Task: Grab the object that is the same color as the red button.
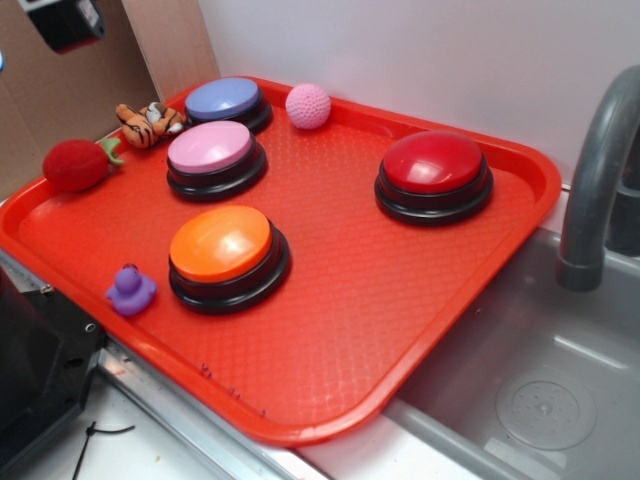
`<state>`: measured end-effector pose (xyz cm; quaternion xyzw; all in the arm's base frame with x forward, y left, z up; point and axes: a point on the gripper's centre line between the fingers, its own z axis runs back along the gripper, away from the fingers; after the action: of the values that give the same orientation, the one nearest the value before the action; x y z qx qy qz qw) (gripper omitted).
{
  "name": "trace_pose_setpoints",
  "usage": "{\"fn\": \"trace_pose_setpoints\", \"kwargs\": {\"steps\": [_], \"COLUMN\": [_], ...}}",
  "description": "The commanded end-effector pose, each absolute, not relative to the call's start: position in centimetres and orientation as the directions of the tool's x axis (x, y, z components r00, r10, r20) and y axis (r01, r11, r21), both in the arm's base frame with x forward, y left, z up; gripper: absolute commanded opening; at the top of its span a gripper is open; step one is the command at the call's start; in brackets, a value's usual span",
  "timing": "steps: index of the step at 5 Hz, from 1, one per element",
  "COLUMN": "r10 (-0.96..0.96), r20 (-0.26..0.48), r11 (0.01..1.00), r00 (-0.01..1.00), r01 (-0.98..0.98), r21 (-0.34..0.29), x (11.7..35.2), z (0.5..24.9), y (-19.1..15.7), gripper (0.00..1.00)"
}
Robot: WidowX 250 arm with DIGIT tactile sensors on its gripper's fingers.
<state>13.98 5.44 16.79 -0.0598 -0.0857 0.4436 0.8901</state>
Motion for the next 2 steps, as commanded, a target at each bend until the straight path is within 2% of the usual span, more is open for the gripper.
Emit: {"fn": "trace_pose_setpoints", "kwargs": {"steps": [1, 2], "r10": [0.967, 0.983], "r20": [0.120, 0.125], "r11": [0.245, 0.153], "r00": [0.224, 0.134], "r01": [-0.947, -0.975], "r21": [-0.206, -0.158], "x": [14.6, 15.4], "z": [12.9, 9.9], "y": [10.1, 12.4], "gripper": [1.00, 1.00]}}
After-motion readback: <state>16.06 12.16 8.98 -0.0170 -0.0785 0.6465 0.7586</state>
